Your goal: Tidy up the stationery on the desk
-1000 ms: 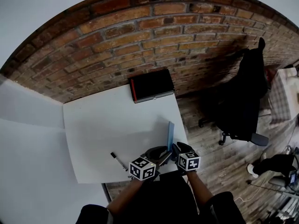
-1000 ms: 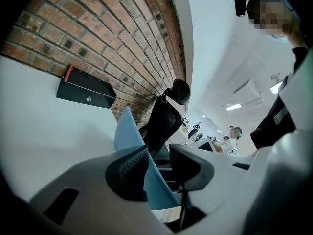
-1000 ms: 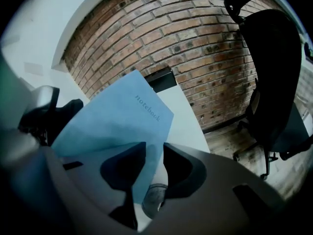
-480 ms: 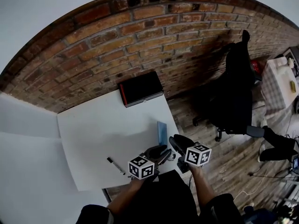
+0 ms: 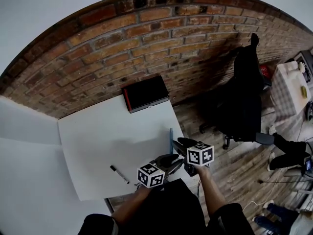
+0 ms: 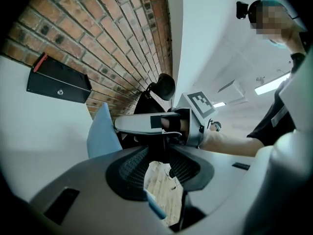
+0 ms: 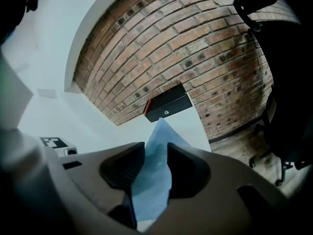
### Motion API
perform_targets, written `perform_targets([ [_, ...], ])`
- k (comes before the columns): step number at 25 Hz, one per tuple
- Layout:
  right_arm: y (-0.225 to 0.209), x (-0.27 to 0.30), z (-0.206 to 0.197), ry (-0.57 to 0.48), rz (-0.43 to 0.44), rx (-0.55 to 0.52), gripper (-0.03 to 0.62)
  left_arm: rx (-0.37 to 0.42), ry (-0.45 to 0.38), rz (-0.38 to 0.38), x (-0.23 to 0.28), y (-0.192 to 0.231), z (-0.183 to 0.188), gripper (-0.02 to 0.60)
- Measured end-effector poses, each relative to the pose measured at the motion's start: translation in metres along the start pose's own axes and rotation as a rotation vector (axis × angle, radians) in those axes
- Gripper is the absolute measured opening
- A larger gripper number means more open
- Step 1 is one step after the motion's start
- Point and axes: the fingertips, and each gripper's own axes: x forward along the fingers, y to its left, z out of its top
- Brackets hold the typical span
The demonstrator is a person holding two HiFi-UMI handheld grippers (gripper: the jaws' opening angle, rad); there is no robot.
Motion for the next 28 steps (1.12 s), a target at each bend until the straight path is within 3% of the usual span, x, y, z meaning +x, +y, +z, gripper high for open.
perform_targets([
  [10, 0.007, 0.008, 0.002, 0.051, 0.03, -0.039, 0.136, 0.009, 0.02, -0.013, 0.001, -0.003, -0.003, 0.135],
  [15, 0.008, 0.01, 0.001, 0.044, 0.053, -0.008, 0.12, 0.021, 0.02, 0.008, -0.007, -0.001, -0.001, 0.137],
  [18, 0.008, 0.011, 0.001, 0.042, 0.052, -0.003, 0.12, -0.012, -0.027, 0.066, -0.023, 0.008, 0.01, 0.137],
  [22, 0.01, 0.014, 0.001, 0.035, 0.059, 0.001, 0.12, 0.011, -0.036, 0.213, -0.042, 0.026, 0.019, 0.15],
  [26, 0.012, 0.016, 0.002, 0.034, 0.067, 0.002, 0.12, 0.082, 0.09, 0.33, -0.041, 0.039, 0.005, 0.189],
  [28, 0.012, 0.017, 0.002, 0.029, 0.065, -0.001, 0.12, 0.094, 0.148, 0.351, -0.036, 0.041, -0.005, 0.193],
])
